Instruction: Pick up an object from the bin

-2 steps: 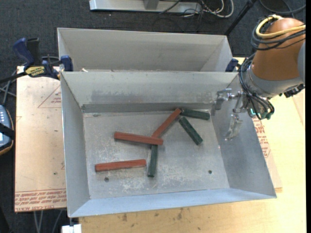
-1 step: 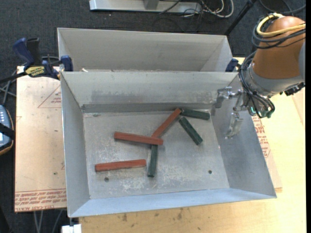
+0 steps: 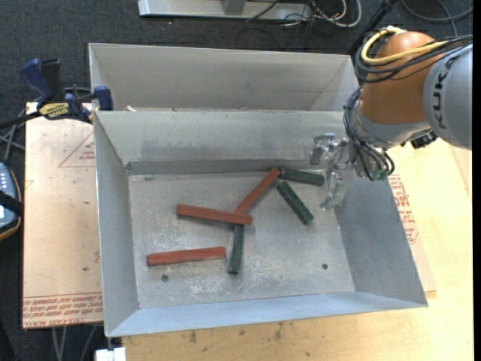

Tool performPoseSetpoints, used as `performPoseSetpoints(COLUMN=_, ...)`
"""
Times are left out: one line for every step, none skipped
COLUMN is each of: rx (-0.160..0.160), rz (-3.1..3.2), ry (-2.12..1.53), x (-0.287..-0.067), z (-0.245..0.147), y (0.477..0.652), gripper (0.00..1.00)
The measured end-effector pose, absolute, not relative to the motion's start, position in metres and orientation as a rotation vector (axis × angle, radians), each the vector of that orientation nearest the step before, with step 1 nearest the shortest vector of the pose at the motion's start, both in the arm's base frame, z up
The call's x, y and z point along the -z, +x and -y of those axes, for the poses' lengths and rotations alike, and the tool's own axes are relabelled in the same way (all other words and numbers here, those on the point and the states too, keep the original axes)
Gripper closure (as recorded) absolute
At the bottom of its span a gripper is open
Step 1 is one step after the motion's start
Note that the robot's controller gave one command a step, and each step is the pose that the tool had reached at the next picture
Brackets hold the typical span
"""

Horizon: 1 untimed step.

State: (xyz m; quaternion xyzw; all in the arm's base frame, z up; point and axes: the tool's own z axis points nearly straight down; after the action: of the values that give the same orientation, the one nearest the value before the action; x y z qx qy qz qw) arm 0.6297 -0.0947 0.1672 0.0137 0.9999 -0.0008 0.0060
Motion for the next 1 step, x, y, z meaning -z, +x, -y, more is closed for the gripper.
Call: performPoseSetpoints(rx=-0.001, rz=-3.129, ry=0.197, x=-0.0719, z=0.0821, y=0.5771, gripper=1.00)
